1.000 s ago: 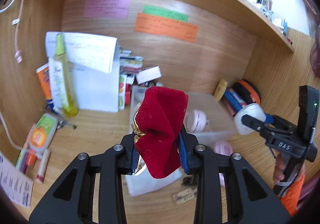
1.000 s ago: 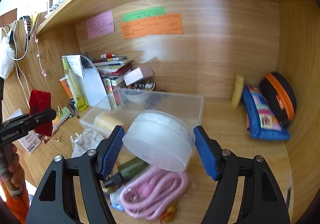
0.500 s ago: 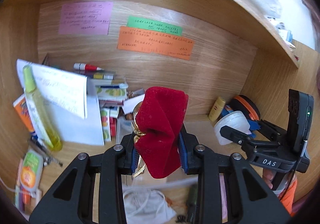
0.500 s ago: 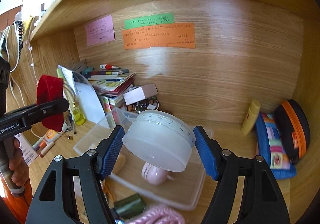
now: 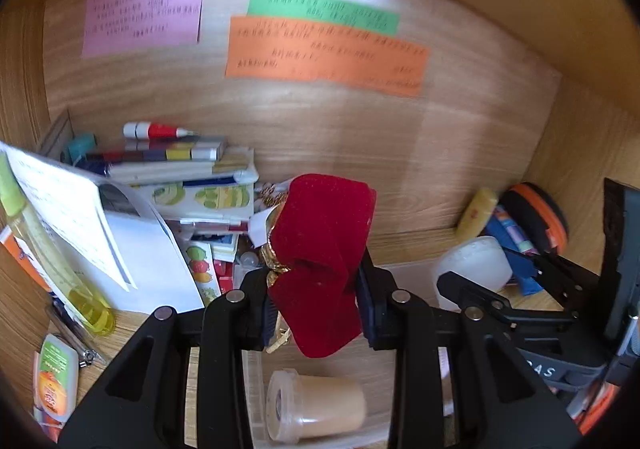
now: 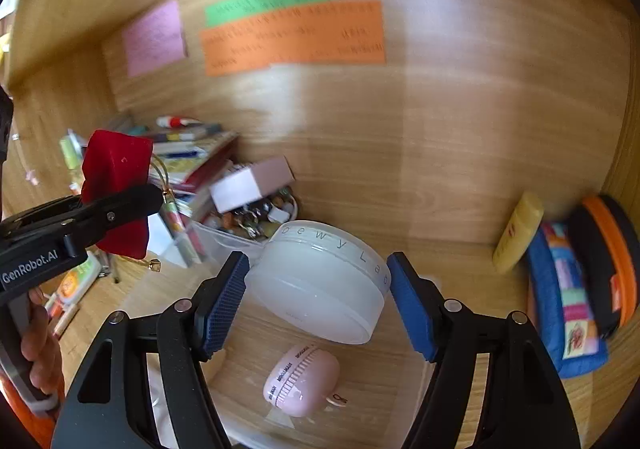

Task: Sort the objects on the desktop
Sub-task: 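Lower the white container into the clear box while the left drops the red pouch in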

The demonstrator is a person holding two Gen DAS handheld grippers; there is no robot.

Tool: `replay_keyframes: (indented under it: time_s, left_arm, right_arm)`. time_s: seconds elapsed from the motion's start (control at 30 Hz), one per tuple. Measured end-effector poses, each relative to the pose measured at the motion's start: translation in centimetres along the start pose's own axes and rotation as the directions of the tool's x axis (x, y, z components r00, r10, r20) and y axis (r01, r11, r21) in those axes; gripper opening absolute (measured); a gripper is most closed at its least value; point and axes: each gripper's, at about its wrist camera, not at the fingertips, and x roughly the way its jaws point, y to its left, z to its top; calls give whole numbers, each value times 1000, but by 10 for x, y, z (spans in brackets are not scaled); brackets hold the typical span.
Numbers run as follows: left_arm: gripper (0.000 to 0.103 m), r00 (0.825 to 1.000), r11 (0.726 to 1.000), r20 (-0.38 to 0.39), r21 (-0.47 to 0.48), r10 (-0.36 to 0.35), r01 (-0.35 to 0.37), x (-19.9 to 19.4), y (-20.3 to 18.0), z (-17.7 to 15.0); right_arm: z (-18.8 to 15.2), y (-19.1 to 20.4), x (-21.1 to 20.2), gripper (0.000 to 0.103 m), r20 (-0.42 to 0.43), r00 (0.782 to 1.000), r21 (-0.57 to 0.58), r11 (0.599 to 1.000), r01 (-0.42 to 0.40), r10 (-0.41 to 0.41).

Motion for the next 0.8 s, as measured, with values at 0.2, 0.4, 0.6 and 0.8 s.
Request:
replay_keyframes:
  time_s: [0.2,0.4,0.6,0.8]
  left_arm:
    - [32,996,999,-79,17,47,-46,31,2,-14]
    - [32,987,996,-141,50,82,-75,48,0,-26]
    - [32,979,991,-174,102,107,-90,58,-11,-35]
    - [32,968,976,-191,171,165,-132,65,-19,-43]
  right_arm:
    - [-11,-2,18,68,-46,997,-12,998,57,-57]
    - [-17,-2,27,68,-62,992,-24,994,108,-110]
    - [-23,2,37,68,-99,988,-47,992,114,-119]
    - [-29,11,44,68,-134,982,-91,988,122,-133]
